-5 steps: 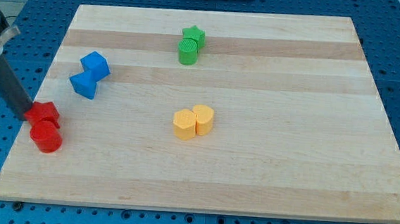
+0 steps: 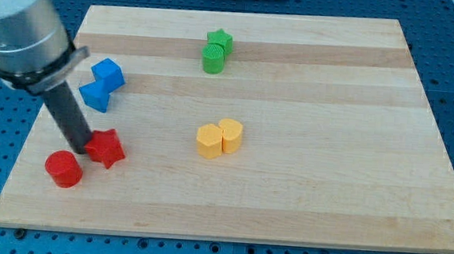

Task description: Place red star to the bottom of yellow heart

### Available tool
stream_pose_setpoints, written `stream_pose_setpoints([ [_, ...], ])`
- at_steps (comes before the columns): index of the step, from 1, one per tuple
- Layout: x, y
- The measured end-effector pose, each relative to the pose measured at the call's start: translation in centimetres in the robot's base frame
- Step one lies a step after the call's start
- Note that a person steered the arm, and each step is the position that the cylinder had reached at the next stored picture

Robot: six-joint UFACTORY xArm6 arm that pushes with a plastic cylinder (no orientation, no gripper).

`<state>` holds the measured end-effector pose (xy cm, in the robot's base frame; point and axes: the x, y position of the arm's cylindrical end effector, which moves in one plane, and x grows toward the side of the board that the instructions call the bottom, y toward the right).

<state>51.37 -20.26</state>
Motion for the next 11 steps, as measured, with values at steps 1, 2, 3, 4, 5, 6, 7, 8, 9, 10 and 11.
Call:
stream_pose_setpoints([
  [1,0.4,4.5],
  [2,0.7,9.5],
  [3,1.0,10.0],
  [4,1.4,7.6],
  [5,3.2,7.2],
  [6,3.5,9.4],
  [7,3.1,13.9],
  [8,3.0,17.3],
  [9,3.0,19.0],
  [10,5.4,18.9],
  [11,9.4,16.1],
])
